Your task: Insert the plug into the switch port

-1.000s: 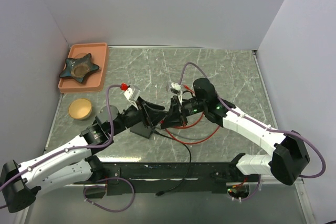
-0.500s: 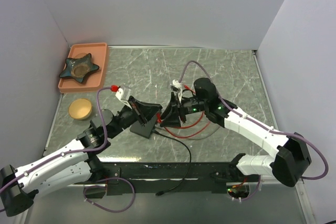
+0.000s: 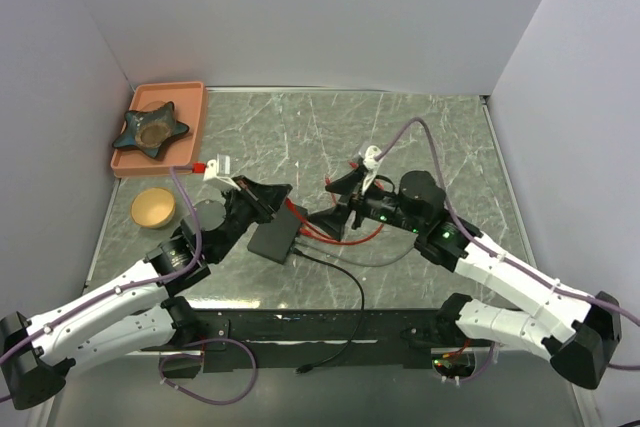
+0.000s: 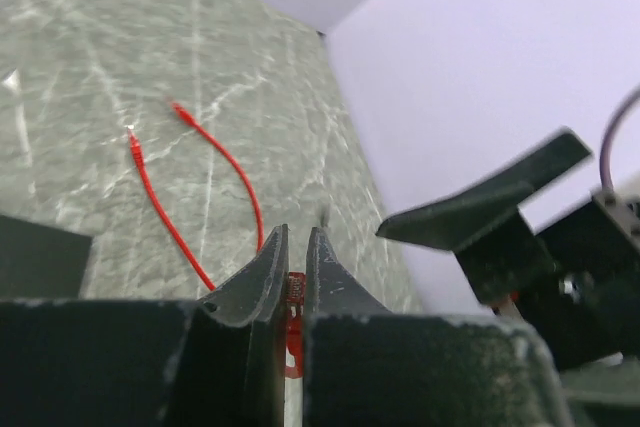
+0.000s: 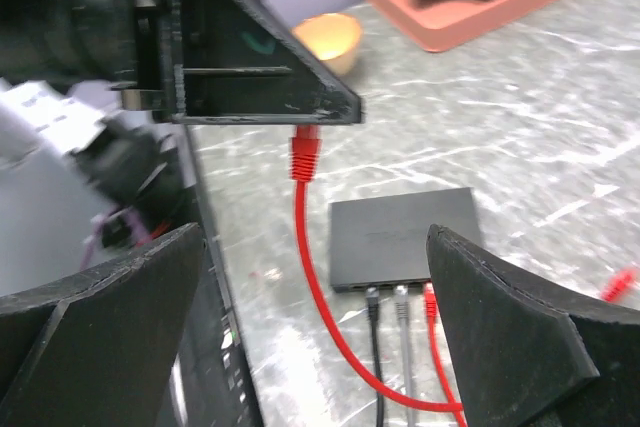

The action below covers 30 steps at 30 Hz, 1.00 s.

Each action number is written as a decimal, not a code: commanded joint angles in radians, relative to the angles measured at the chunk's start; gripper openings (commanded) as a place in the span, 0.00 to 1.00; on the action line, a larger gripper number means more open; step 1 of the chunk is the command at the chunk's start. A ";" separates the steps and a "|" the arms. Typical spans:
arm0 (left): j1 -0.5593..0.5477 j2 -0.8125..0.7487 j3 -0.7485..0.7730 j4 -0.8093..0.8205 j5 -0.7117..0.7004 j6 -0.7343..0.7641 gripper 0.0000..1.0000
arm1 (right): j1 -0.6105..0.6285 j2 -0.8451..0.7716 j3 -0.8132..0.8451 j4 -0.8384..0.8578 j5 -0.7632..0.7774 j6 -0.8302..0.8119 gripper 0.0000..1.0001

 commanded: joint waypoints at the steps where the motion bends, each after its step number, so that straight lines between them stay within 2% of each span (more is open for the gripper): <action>1: -0.001 -0.012 0.043 -0.119 -0.176 -0.192 0.01 | 0.095 0.063 0.064 0.020 0.289 -0.021 0.99; 6: 0.001 -0.051 0.031 -0.178 -0.229 -0.273 0.01 | 0.195 0.155 0.134 0.020 0.412 -0.057 0.96; 10: -0.001 -0.060 0.037 -0.222 -0.255 -0.301 0.01 | 0.247 0.216 0.155 0.044 0.464 -0.054 0.86; 14: 0.001 -0.052 0.054 -0.259 -0.255 -0.298 0.01 | 0.261 0.270 0.199 0.037 0.484 -0.049 0.84; 17: -0.001 -0.042 0.057 -0.256 -0.255 -0.292 0.01 | 0.269 0.284 0.201 0.061 0.472 -0.040 0.74; 23: -0.001 -0.031 0.058 -0.253 -0.251 -0.290 0.01 | 0.274 0.322 0.241 0.031 0.501 -0.028 0.63; 30: 0.001 -0.040 0.058 -0.262 -0.263 -0.284 0.01 | 0.281 0.358 0.256 0.017 0.485 -0.018 0.63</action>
